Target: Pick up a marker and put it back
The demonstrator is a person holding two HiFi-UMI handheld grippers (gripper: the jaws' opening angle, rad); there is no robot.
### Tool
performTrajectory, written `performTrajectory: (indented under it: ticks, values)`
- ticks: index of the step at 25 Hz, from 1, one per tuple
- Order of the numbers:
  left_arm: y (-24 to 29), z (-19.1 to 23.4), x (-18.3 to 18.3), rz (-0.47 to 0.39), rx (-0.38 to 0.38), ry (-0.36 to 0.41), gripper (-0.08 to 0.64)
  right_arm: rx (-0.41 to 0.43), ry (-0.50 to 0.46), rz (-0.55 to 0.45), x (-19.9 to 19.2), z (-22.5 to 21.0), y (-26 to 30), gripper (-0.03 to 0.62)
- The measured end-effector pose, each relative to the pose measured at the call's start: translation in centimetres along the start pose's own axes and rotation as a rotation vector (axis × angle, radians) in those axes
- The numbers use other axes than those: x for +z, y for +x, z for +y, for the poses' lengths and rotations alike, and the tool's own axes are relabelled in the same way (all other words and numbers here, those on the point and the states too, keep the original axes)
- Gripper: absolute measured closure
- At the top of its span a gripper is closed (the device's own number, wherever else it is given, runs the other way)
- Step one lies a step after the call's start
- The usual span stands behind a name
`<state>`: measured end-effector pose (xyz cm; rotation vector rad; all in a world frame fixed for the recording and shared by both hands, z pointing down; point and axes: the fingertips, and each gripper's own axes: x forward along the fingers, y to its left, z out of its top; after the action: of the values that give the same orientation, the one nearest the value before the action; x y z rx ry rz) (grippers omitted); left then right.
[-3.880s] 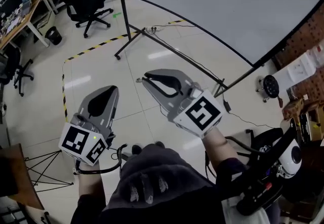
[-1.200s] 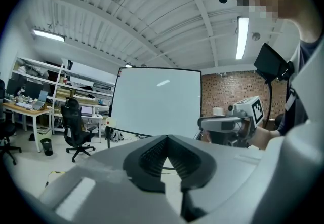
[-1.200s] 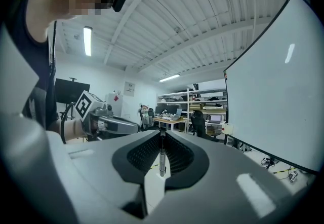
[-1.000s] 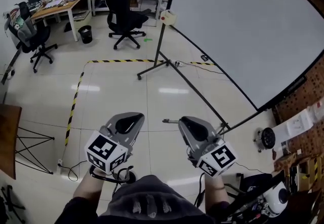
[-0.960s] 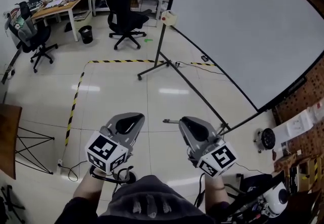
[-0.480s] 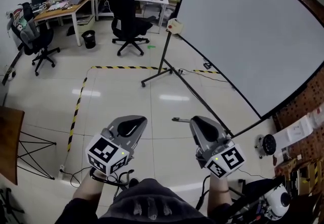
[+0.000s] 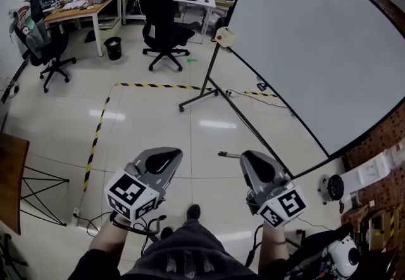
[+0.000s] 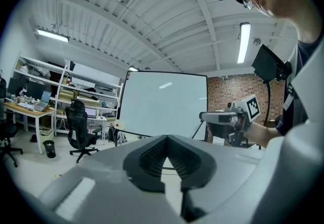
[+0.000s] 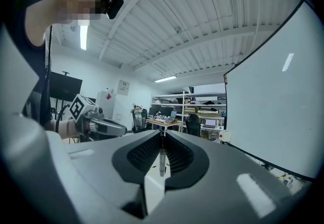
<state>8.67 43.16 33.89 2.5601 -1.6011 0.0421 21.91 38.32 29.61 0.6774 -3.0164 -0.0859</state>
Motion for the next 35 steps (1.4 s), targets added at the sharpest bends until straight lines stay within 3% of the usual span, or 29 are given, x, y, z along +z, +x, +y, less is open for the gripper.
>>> performTrajectory:
  ticks: [6, 12, 22, 28, 35]
  values:
    - [3.6, 3.3, -0.2, 0.02, 0.033, 0.007, 0.554, 0.017, 0.025, -0.019, -1.2, -4.3, 3.4, 0.561]
    - [9.6, 7.1, 2.6, 0.038, 0.052, 0.071, 0.554, 0.015, 0.077, -0.059, -1.7, -11.0, 6.6, 0.561]
    - [20.2, 11.1, 4.6, 0.031, 0.098, 0.095, 0.554, 0.061, 0.089, -0.07, -2.4, -21.8, 11.7, 0.561]
    - [23.5, 17.1, 5.5, 0.015, 0.145, 0.071, 0.554, 0.1, 0.082, -0.071, -1.9, -25.6, 17.1, 0.561]
    - [27.4, 25.0, 6.6, -0.001, 0.092, 0.072, 0.554, 0.08, 0.069, -0.057, -1.6, -28.5, 25.1, 0.561]
